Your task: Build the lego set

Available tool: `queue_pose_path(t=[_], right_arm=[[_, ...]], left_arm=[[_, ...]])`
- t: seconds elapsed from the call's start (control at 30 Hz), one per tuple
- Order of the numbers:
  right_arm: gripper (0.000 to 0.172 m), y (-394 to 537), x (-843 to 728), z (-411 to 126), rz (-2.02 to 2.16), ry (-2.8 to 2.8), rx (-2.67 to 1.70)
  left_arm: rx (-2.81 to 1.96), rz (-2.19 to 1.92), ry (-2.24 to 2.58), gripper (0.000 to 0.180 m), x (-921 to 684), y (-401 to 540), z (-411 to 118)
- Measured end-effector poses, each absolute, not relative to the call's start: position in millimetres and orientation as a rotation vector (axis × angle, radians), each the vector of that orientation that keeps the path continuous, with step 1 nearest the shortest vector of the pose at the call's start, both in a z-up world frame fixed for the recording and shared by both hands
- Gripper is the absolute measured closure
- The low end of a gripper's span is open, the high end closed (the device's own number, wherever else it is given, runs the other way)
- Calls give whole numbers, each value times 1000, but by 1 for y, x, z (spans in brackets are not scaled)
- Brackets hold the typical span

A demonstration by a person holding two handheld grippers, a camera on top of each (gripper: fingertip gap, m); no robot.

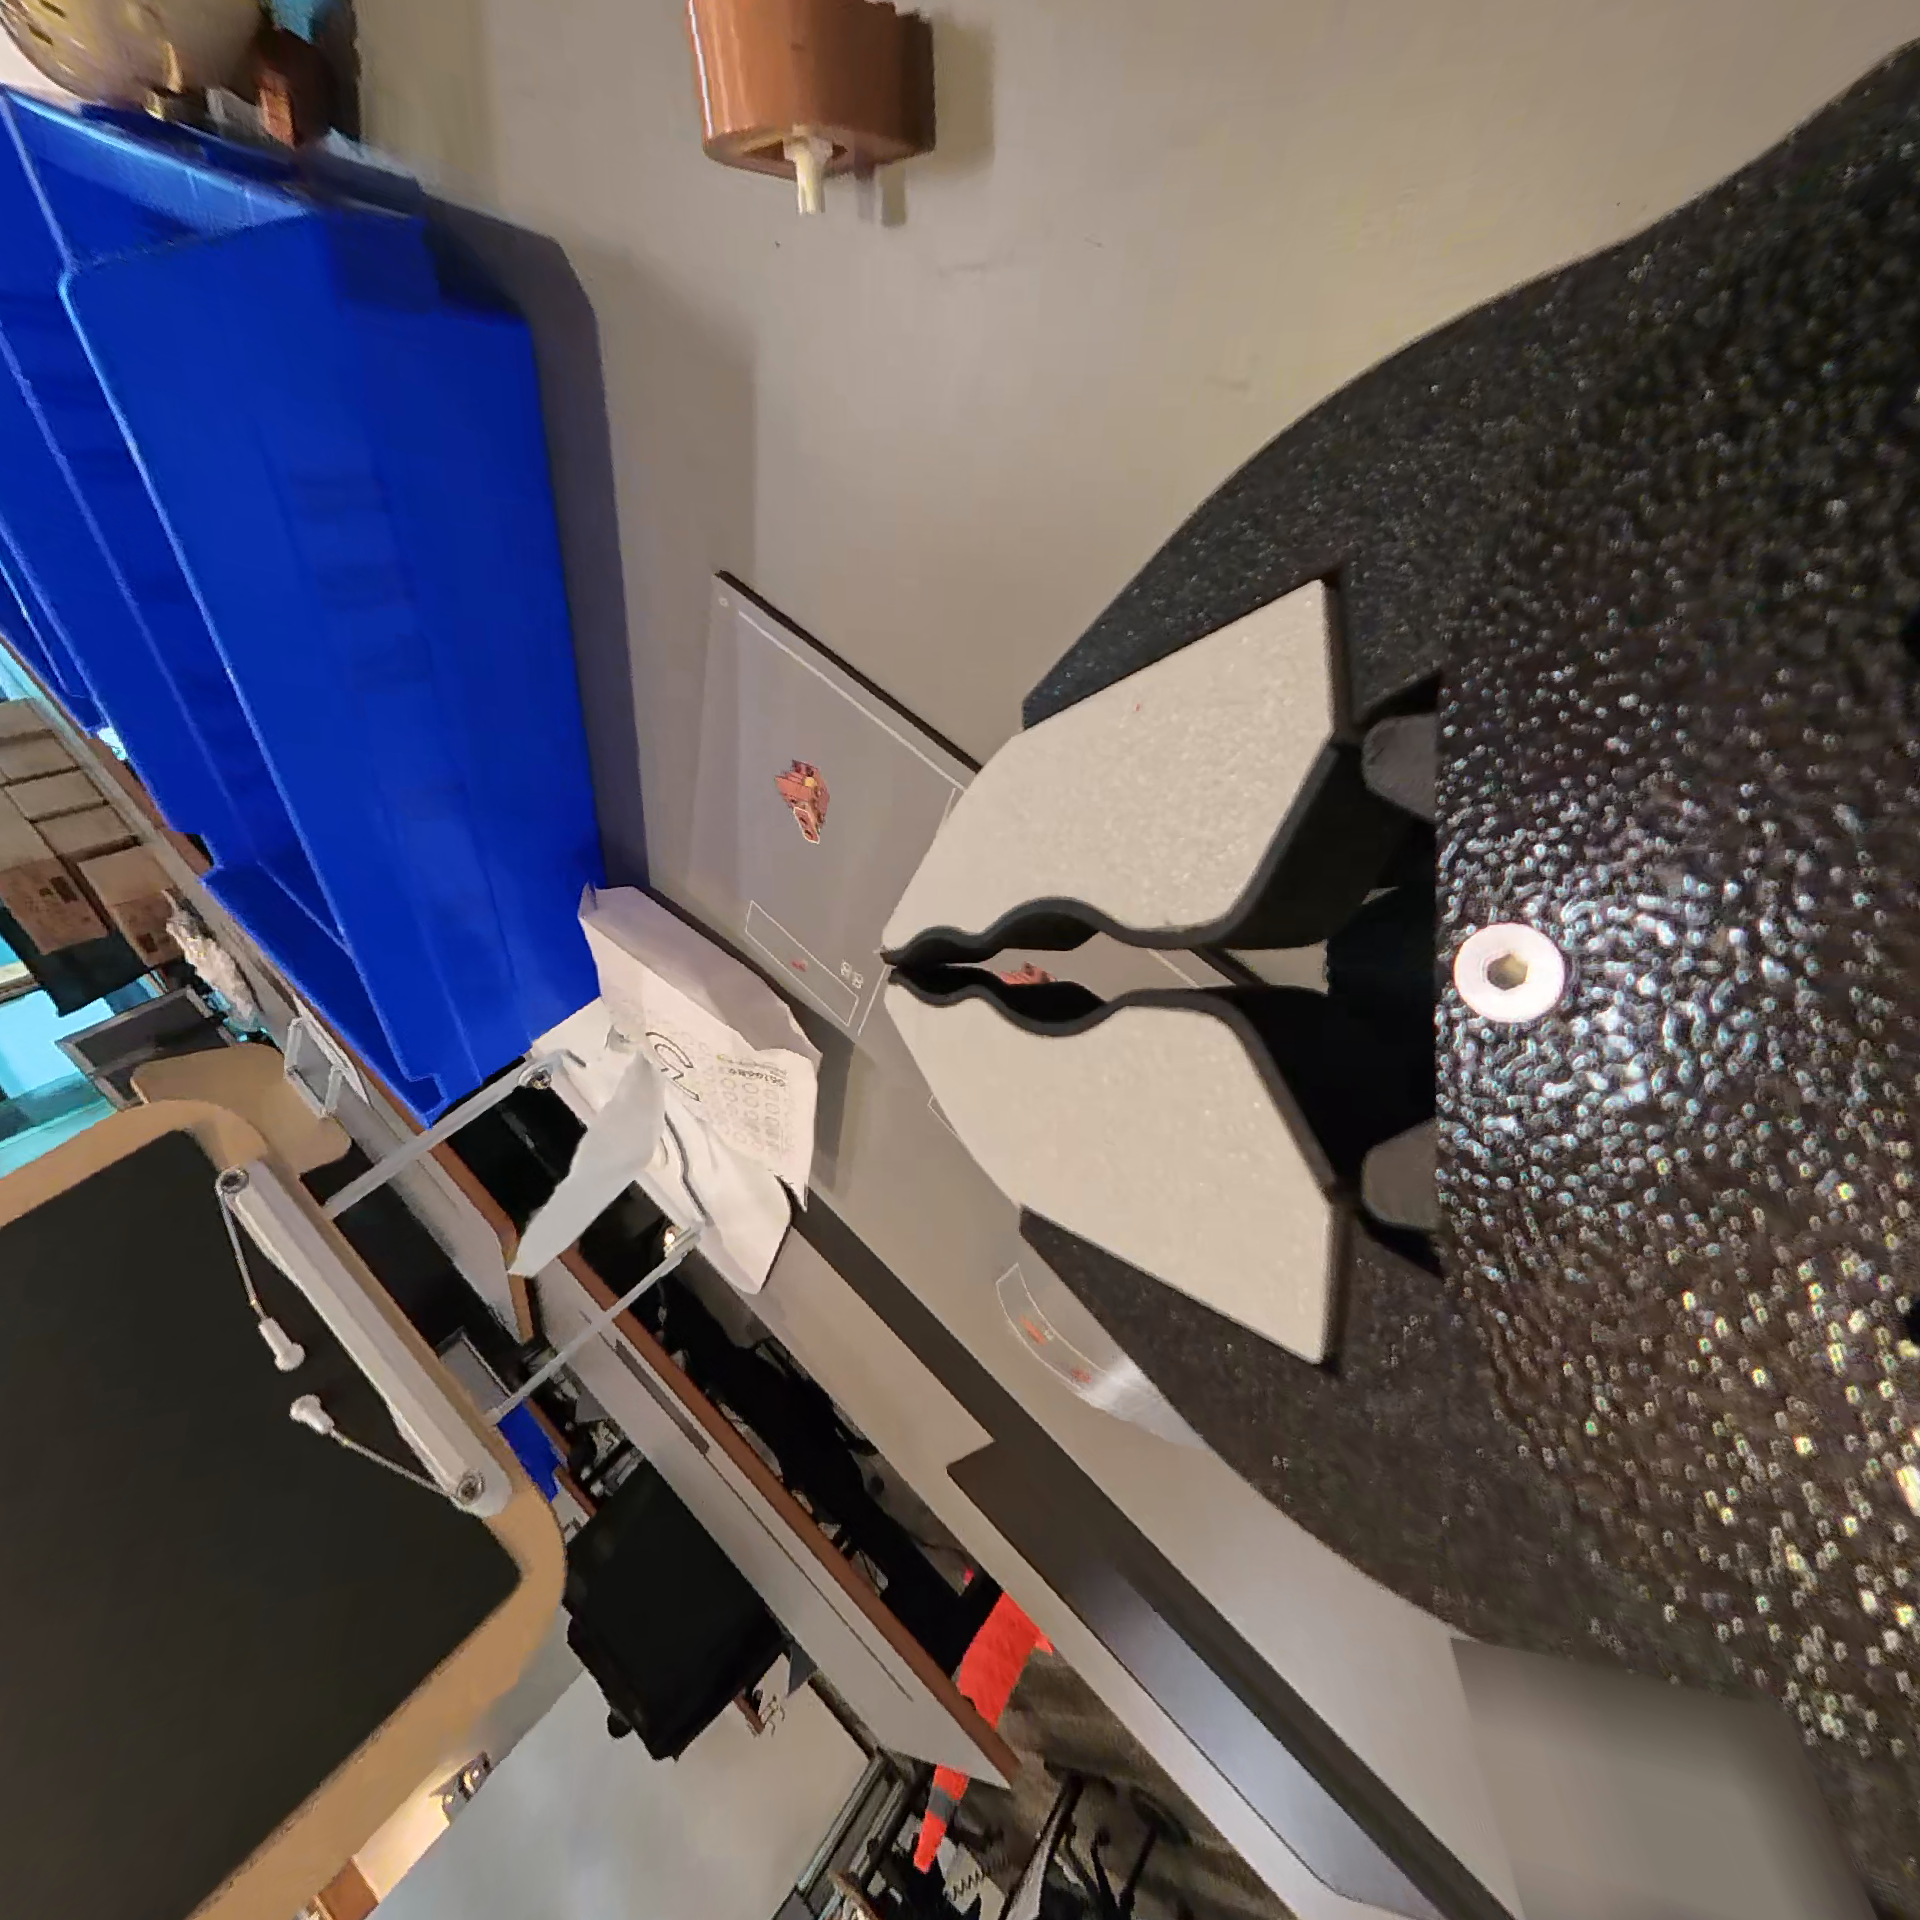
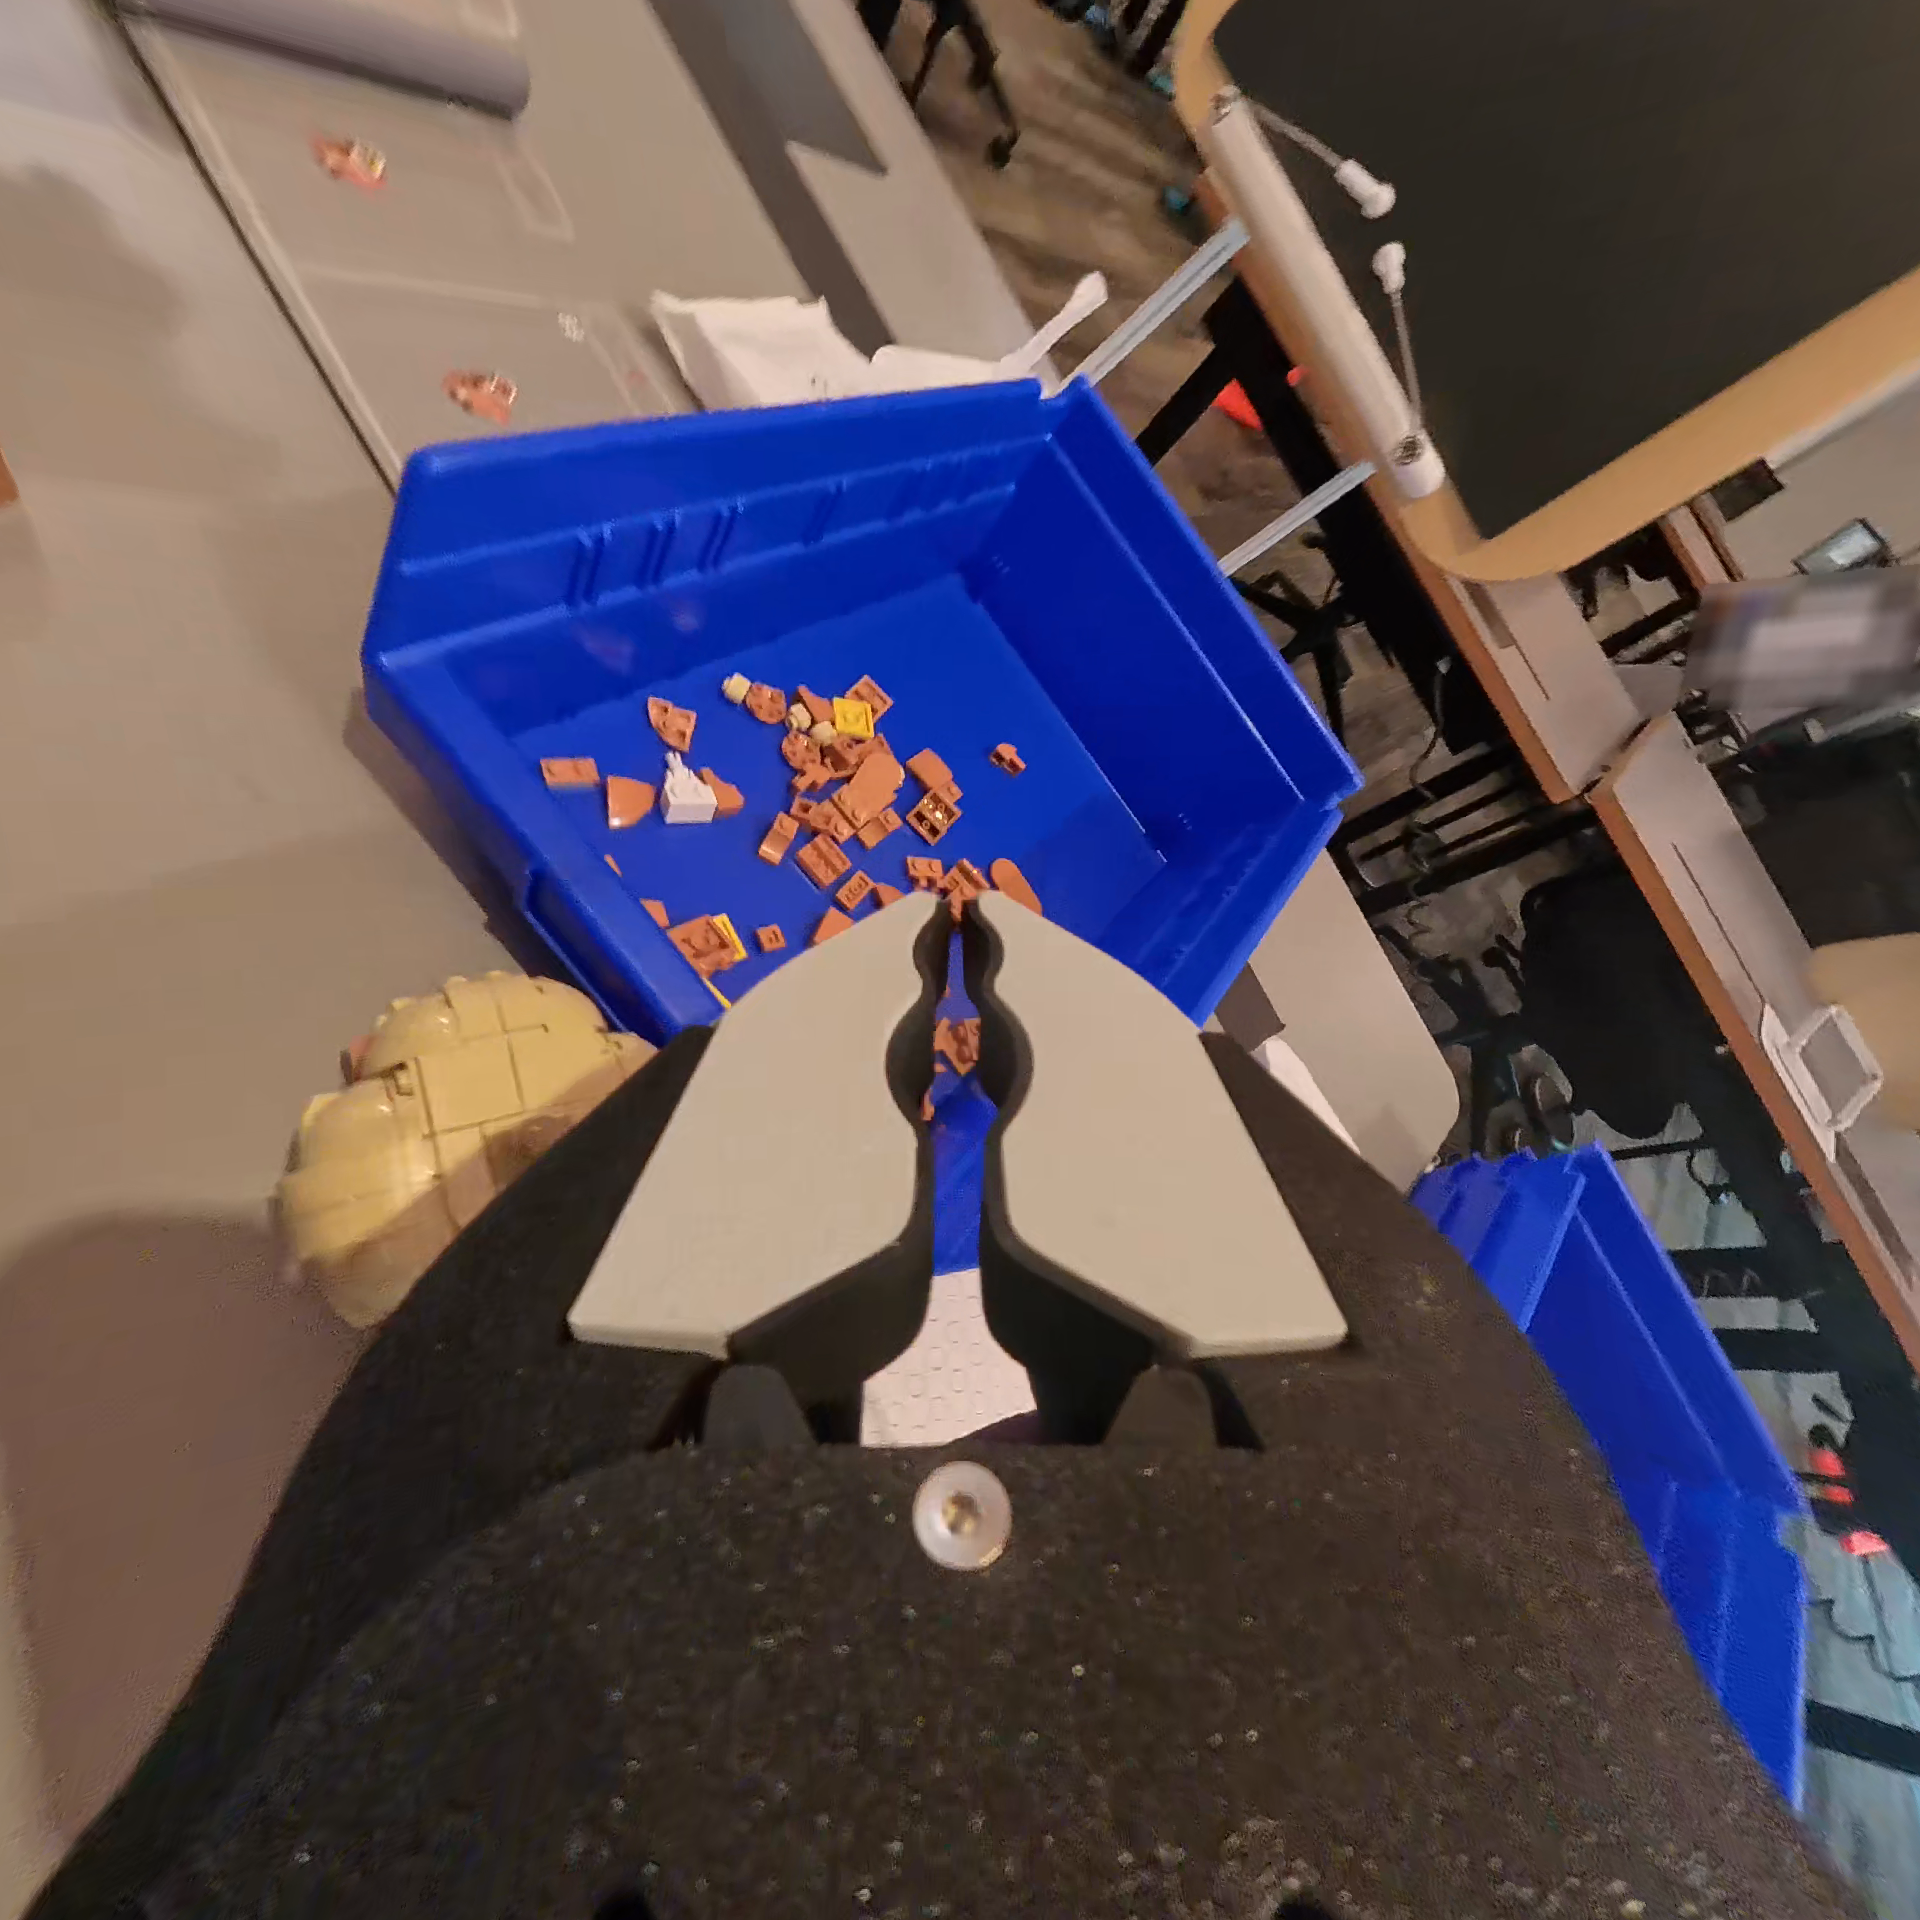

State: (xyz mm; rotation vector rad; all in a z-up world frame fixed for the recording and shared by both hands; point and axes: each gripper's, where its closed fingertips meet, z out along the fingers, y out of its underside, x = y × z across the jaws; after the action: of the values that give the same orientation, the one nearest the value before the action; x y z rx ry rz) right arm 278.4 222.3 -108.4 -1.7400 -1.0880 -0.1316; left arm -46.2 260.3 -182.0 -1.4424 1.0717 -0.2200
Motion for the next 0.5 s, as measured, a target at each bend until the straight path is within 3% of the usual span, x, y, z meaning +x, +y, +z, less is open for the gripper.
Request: queue_pose_path(t=[0.33,0.5], right_arm=[[160,274,244,-120,-7,-1274,-1763],[159,289,243,-85,64,-1135,-1725]], left_arm=[[-1421,-229,1111,180,-37,256,-184],[-1390,-294,1105,180,-38,250,-178]])
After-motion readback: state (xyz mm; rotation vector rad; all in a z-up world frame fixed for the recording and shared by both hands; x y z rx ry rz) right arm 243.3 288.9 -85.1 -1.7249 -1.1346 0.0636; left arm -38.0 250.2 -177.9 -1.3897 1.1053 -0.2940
